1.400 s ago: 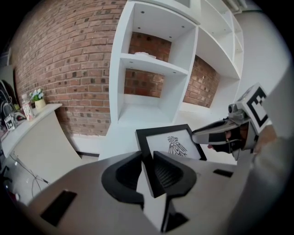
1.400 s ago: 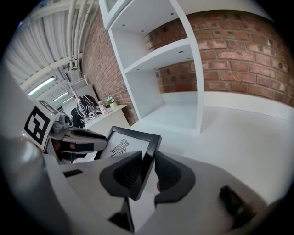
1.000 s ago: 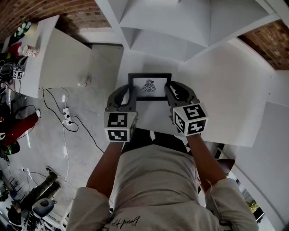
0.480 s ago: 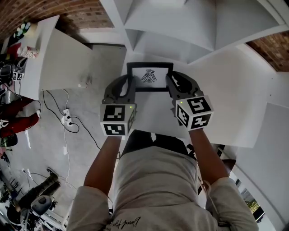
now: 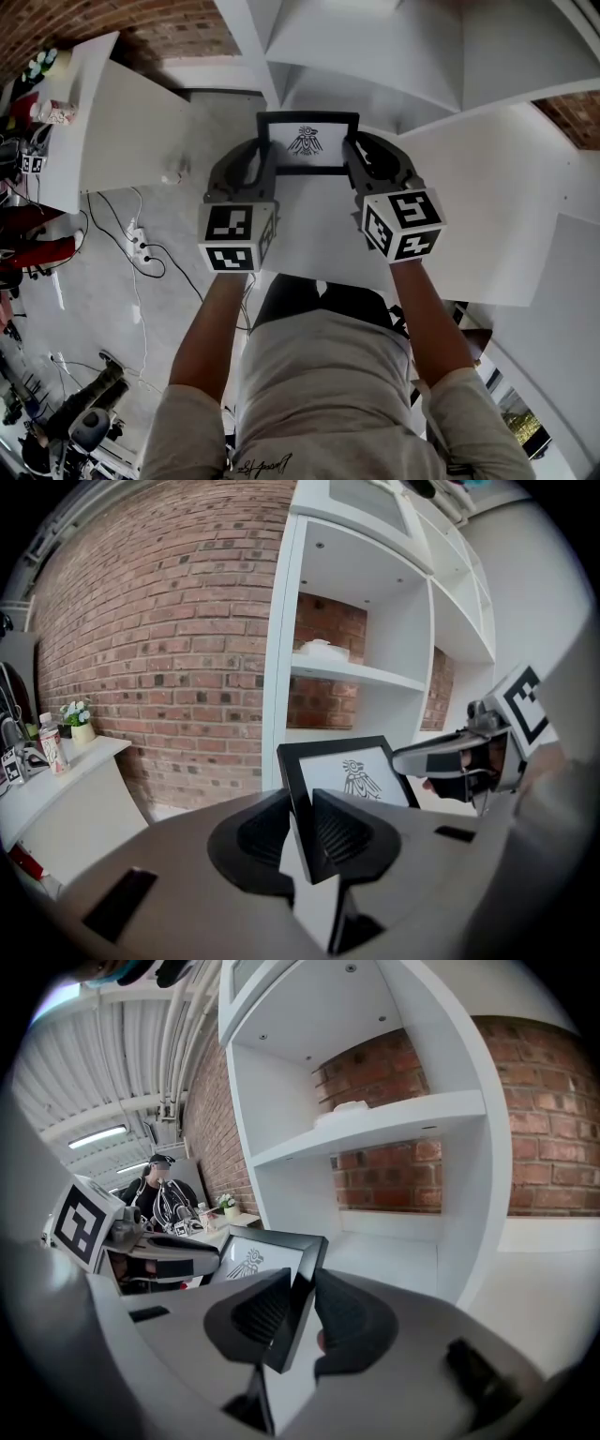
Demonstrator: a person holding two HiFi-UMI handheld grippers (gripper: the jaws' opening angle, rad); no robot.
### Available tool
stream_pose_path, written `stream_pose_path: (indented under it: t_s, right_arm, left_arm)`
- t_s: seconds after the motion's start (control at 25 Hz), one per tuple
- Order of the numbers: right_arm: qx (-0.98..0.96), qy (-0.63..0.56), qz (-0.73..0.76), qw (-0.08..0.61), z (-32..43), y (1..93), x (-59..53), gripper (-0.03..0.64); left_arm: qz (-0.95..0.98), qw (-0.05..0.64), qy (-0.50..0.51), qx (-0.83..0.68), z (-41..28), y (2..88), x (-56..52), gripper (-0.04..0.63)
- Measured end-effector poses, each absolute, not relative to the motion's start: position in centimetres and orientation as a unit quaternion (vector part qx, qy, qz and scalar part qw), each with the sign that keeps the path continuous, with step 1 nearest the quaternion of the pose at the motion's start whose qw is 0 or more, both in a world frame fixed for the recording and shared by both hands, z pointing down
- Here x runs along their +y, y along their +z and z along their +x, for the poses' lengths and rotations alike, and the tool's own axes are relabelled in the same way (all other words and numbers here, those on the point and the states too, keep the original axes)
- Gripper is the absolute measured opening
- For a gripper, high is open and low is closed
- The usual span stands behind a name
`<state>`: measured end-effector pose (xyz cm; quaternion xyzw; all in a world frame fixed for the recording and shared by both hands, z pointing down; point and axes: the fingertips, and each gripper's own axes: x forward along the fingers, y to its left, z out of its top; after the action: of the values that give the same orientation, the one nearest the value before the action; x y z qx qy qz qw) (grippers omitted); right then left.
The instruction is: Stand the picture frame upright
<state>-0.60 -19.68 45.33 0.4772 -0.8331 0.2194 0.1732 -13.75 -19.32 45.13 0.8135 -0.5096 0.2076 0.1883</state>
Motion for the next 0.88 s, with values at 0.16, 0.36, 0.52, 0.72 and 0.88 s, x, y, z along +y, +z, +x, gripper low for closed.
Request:
stream_pose_path:
  t_s: [0.16,0.36,0.52,0.72,0.88]
  right_arm:
    - [-0.830,0.216,0.484,0.171,-0.8,45.9,-20.6,0.092]
    - [-0.827,0.215,0.494,0.163,-0.8,46.9,-21.4,0.091]
    - [-0.827,0.208,0.499,0.155,-1.0,47.6,-22.2,0.091]
    - [-0.825,0.189,0.514,0.142,-1.2,48.4,-23.5,0.089]
    - [-0.824,0.183,0.517,0.140,-1.0,48.8,-24.0,0.089]
  left_arm:
    - [0.817,0.184,0.202,-0.508,-14.0,45.8,-20.3,0.084]
    - [0.823,0.178,0.200,-0.500,-14.0,46.9,-21.5,0.083]
    - [0.826,0.173,0.193,-0.501,-14.2,47.5,-22.3,0.083]
    - [0.833,0.145,0.180,-0.502,-14.5,48.5,-23.4,0.083]
    - [0.837,0.134,0.168,-0.503,-14.3,48.6,-23.9,0.083]
